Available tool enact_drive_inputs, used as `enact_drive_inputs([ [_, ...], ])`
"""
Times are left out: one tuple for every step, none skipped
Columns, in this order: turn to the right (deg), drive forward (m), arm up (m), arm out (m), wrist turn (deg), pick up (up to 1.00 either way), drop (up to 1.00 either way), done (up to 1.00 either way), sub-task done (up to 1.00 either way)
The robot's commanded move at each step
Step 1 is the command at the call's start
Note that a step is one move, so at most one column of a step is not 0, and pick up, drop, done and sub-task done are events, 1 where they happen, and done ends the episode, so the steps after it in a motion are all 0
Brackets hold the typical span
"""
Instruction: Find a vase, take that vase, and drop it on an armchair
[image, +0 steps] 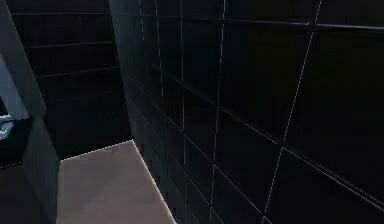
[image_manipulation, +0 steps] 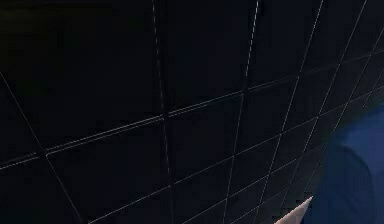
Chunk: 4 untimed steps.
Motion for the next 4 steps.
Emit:
enact_drive_inputs([
  [-45.0, 0.00, 0.00, 0.00, 0.0, 0.00, 0.00, 0.00, 0.00],
  [-45.0, 0.00, 0.00, 0.00, 0.0, 0.00, 0.00, 0.00, 0.00],
  [-27.0, 0.00, 0.00, 0.00, 0.0, 0.00, 0.00, 0.00, 0.00],
  [-3.0, 0.00, 0.00, 0.00, 0.0, 0.00, 0.00, 0.00, 0.00],
])
